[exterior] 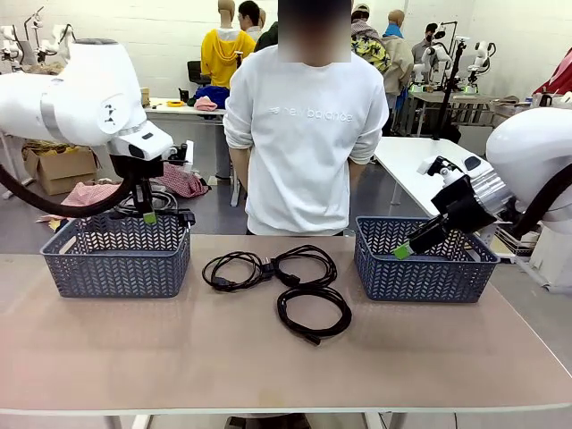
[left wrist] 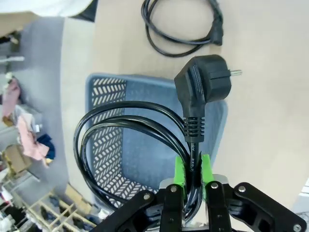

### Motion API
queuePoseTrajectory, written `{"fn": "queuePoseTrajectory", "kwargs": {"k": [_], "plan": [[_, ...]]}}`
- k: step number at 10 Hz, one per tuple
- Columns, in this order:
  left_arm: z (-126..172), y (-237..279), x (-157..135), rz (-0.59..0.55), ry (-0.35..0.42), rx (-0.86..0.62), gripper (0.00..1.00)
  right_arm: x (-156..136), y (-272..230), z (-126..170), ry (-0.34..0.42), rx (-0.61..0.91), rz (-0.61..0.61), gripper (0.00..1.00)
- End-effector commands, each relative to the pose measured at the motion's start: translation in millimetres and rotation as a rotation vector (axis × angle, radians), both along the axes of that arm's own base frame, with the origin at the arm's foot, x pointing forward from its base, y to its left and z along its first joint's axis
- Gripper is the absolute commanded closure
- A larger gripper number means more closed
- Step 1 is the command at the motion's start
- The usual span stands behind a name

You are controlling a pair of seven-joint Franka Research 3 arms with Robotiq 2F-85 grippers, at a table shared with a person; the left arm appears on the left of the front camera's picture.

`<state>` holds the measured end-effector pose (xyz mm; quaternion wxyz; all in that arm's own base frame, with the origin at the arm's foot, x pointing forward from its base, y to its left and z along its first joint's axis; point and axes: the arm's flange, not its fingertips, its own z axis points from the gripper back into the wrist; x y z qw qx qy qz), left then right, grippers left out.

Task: Organize the cables according to human instructions.
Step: Pick up a bundle of cables and place it in the basket indicated by the human.

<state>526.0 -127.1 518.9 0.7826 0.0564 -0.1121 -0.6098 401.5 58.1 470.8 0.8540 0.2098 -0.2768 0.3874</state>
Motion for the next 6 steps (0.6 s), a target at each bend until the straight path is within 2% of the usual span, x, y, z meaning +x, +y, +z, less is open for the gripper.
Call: {"fn": "queuePoseTrajectory", "kwargs": {"k": [1, 6], "plan": [[-8.8, 17.5, 3.0, 0.031, -0.012, -0.040, 1.00, 3.2, -0.2, -0.6, -0.014, 0.020, 0.015, 0.00], [-38.5, 55.2, 15.4, 0.130, -0.001, -0.063, 1.00, 3.2, -0.2, -0.6, -0.014, 0.020, 0.015, 0.00]]}}
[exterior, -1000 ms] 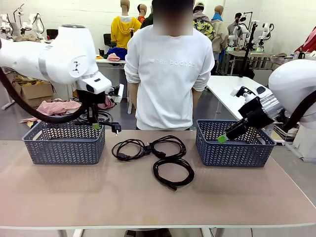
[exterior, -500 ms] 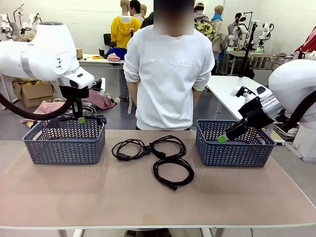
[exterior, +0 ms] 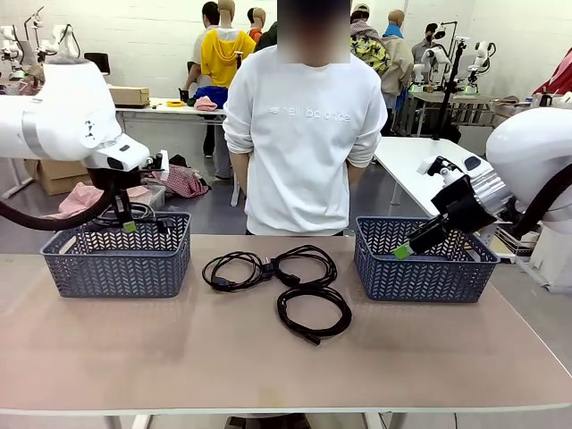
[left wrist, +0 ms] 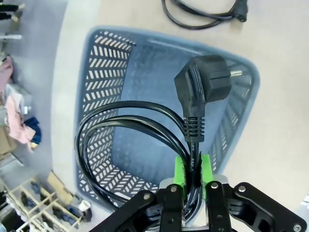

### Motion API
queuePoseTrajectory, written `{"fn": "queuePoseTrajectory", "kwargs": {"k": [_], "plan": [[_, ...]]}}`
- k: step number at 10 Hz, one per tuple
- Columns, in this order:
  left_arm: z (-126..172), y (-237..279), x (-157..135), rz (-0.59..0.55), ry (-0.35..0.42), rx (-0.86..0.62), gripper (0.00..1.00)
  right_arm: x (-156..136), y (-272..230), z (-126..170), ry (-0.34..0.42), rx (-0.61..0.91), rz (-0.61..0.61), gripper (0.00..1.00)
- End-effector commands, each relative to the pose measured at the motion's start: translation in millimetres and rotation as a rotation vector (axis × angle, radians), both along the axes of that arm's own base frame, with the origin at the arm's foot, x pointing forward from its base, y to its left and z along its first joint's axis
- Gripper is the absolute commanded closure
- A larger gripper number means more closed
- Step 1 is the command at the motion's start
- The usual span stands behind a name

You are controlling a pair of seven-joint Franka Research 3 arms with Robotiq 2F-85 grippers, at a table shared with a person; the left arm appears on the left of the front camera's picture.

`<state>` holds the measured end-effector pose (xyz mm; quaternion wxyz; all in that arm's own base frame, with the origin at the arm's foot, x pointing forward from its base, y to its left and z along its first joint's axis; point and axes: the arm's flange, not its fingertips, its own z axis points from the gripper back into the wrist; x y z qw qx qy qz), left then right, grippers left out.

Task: Organize the cables according to human instructions.
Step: Pick up a bundle of cables and place it in the basket indicated by the human.

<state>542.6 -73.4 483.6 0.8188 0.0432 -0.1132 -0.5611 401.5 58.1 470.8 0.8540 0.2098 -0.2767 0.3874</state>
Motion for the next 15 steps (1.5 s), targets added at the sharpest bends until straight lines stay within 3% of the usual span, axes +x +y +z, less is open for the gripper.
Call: {"fn": "queuePoseTrajectory", "kwargs": {"k": [1, 4, 5, 11, 13, 15], "plan": [[-9.1, 3.9, 1.8, 0.032, -0.023, -0.016, 1.00, 3.2, -0.3, -0.6, -0.014, 0.020, 0.015, 0.00], [-17.5, 6.5, 9.9, 0.039, -0.033, -0.019, 1.00, 3.2, -0.3, -0.6, -0.014, 0.020, 0.015, 0.00], [-18.7, 6.8, 11.9, 0.043, -0.031, -0.020, 0.74, 3.2, -0.3, -0.6, -0.014, 0.020, 0.015, 0.00], [-15.8, 8.2, 10.8, 0.113, -0.015, -0.028, 0.16, 3.2, -0.3, -0.6, -0.014, 0.020, 0.015, 0.00], [-14.3, 9.9, 10.4, 0.137, 0.004, -0.040, 0.00, 3.2, -0.3, -0.6, -0.014, 0.020, 0.015, 0.00], [-15.8, 12.1, 10.1, 0.150, 0.019, -0.050, 0.00, 3.2, -0.3, -0.6, -0.014, 0.020, 0.015, 0.00]]}}
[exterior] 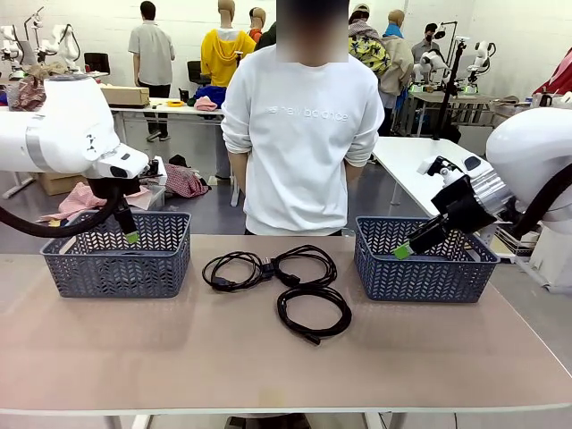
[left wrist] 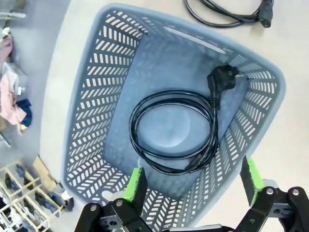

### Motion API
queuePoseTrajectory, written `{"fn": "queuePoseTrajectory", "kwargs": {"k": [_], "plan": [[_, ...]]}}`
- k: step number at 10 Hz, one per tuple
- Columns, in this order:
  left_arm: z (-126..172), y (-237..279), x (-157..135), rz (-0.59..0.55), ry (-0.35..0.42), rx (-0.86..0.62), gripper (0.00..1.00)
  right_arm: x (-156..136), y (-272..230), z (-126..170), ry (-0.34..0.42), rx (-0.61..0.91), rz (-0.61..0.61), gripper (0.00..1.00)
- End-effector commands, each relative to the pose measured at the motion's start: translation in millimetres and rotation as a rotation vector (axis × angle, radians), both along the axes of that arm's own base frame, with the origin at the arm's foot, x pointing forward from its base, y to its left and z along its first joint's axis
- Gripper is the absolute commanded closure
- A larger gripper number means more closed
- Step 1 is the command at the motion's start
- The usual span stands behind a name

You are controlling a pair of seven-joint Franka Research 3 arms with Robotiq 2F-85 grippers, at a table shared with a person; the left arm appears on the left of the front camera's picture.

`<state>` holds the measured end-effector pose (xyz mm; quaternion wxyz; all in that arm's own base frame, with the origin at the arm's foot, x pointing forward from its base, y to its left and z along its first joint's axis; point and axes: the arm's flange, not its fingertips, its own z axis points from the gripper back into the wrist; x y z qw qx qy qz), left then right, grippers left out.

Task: Organize the cables according to human instructions.
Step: Pick up a bundle of cables and place it in the basket indicated by the human.

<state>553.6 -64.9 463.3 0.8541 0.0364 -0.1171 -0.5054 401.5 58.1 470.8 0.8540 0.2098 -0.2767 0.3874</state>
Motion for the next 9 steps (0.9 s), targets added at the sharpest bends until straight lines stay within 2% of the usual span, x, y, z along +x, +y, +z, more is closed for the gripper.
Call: {"fn": "queuePoseTrajectory", "kwargs": {"k": [1, 2, 3, 4, 9], "plan": [[3.8, 4.5, -0.6, 0.032, 0.014, -0.029, 0.00, 3.2, -0.3, -0.6, -0.014, 0.020, 0.015, 0.00], [3.6, 3.3, -0.4, 0.058, -0.001, -0.057, 0.00, 3.2, -0.3, -0.6, -0.014, 0.020, 0.015, 0.00], [3.5, 2.3, -2.5, 0.106, 0.028, -0.109, 0.00, 3.2, -0.3, -0.6, -0.014, 0.020, 0.015, 0.00], [-0.4, 1.9, -0.1, 0.023, 0.007, -0.019, 0.00, 3.2, -0.3, -0.6, -0.014, 0.020, 0.015, 0.00], [-0.4, 1.9, -0.1, 0.023, 0.007, -0.019, 0.00, 3.2, -0.3, -0.6, -0.014, 0.020, 0.015, 0.00]]}}
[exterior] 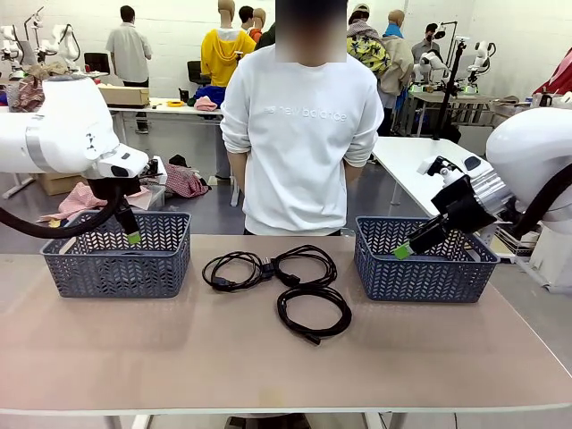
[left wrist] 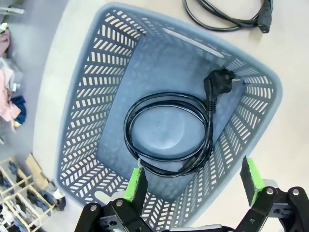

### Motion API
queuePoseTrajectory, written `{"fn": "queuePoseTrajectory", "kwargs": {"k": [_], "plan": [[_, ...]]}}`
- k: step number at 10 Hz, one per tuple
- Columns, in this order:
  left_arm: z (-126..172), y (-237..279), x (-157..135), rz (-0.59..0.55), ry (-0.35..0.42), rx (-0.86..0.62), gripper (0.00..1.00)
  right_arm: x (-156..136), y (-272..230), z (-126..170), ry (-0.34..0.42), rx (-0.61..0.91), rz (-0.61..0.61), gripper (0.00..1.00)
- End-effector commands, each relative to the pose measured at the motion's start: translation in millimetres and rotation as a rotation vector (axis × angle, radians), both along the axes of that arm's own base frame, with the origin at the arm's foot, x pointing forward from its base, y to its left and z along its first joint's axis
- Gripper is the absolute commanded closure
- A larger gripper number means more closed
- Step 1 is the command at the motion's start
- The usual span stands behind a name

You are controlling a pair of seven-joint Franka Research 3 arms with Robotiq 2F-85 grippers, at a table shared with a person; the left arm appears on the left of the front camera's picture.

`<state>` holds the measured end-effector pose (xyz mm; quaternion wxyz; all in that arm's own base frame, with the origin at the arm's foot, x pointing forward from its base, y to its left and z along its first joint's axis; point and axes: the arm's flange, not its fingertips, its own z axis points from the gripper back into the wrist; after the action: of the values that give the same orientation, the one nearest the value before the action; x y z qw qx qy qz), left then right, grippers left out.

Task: Organize the cables according to human instructions.
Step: Pick up a bundle of cables and place it in the basket indicated by the human.

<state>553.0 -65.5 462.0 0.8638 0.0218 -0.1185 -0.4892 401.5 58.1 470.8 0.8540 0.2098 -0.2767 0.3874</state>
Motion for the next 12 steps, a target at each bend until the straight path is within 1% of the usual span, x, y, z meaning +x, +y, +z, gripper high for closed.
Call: {"fn": "queuePoseTrajectory", "kwargs": {"k": [1, 2, 5, 7, 10, 12], "plan": [[0.9, 2.5, 0.4, -0.011, -0.006, 0.011, 0.00, 3.2, -0.3, -0.6, -0.014, 0.020, 0.015, 0.00], [0.0, 0.0, 0.0, 0.000, 0.000, 0.000, 0.00, 3.2, -0.3, -0.6, -0.014, 0.020, 0.015, 0.00], [26.1, -27.6, -25.8, -0.069, -0.022, -0.091, 0.00, 3.2, -0.3, -0.6, -0.014, 0.020, 0.015, 0.00], [27.7, -45.6, -46.0, -0.090, -0.016, -0.154, 0.00, 3.2, -0.3, -0.6, -0.014, 0.020, 0.015, 0.00], [30.4, -69.4, -84.6, -0.153, -0.012, -0.264, 0.00, 3.2, -0.3, -0.6, -0.014, 0.020, 0.015, 0.00], [24.6, -76.7, -106.7, -0.155, -0.028, -0.312, 0.00, 3.2, -0.3, -0.6, -0.014, 0.020, 0.015, 0.00]]}}
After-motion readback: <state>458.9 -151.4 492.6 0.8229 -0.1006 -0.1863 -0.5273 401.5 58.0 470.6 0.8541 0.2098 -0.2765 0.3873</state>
